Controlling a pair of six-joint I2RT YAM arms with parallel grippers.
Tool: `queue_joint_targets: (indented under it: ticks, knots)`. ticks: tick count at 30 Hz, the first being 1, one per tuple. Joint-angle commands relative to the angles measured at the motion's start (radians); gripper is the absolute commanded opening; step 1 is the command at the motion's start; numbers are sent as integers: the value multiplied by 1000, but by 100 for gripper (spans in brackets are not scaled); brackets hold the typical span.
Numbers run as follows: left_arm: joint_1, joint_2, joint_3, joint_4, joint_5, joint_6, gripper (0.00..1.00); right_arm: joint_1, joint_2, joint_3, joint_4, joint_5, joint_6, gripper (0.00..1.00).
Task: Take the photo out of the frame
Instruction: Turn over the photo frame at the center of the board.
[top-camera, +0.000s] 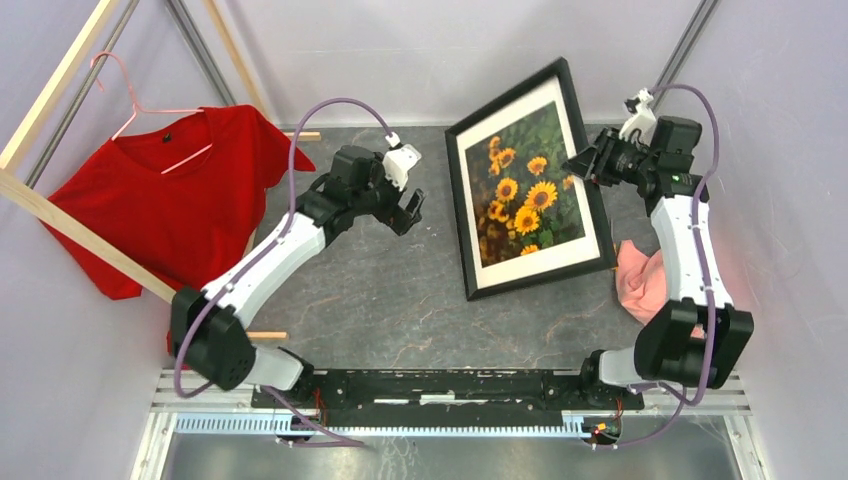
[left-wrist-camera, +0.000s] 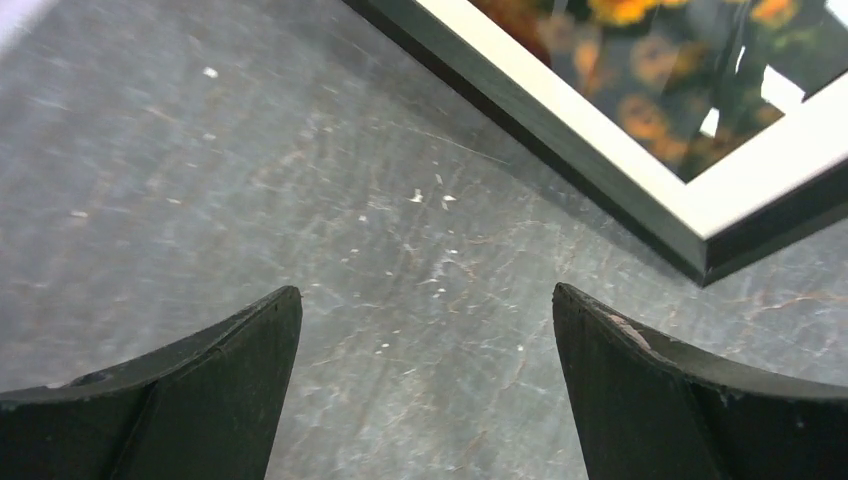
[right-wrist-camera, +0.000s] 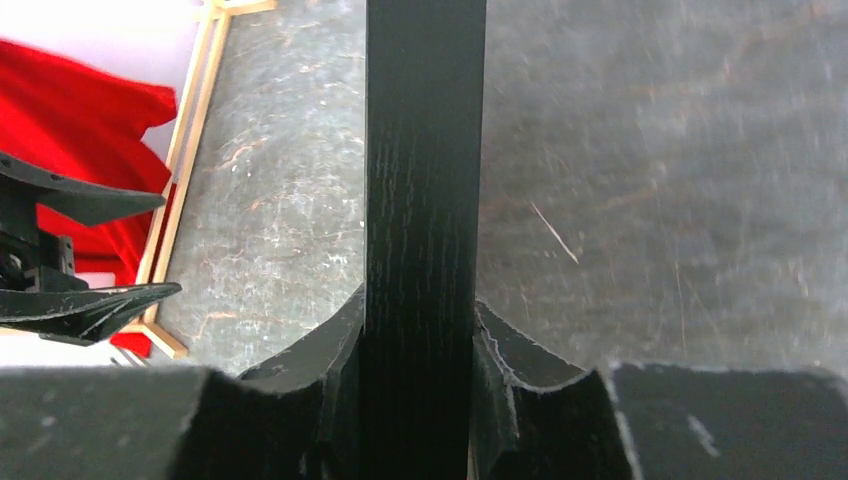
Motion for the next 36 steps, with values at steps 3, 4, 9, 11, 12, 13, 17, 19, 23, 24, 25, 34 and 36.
queue_joint_targets:
  ticks: [3, 4, 9, 11, 12, 13, 17, 19, 23, 24, 25, 34, 36]
  knots:
    - [42, 147, 48, 100, 221, -180, 100, -108, 55, -122, 205, -130, -53, 0]
    - [42, 165, 48, 117, 239, -199, 100, -124, 70, -136, 204, -140, -59, 0]
    - [41, 267, 26, 250, 311, -334, 100, -183, 169, -173, 202, -150, -96, 0]
    - [40, 321, 30, 292, 330, -391, 100, -190, 216, -178, 200, -145, -113, 0]
    - [40, 351, 39, 304, 336, -417, 100, -188, 239, -176, 198, -136, -125, 0]
    - [39, 380, 50, 312, 338, -438, 100, -190, 260, -177, 196, -129, -137, 0]
    - [35, 483, 103, 332, 308, -508, 100, -203, 305, -171, 190, -74, -171, 0]
    - [32, 537, 130, 332, 296, -533, 100, -208, 314, -176, 190, -37, -191, 4]
    - [17, 621, 182, 319, 249, -561, 100, -220, 333, -195, 199, -3, -207, 11]
    - [14, 638, 191, 319, 240, -569, 100, -224, 340, -196, 200, -2, -210, 13]
    - [9, 655, 201, 319, 234, -575, 100, -227, 346, -198, 202, 6, -215, 16]
    - [-34, 756, 275, 308, 163, -640, 100, -240, 412, -202, 207, 58, -239, 36]
    - [-44, 777, 294, 296, 160, -644, 98, -243, 416, -202, 206, 62, -243, 43]
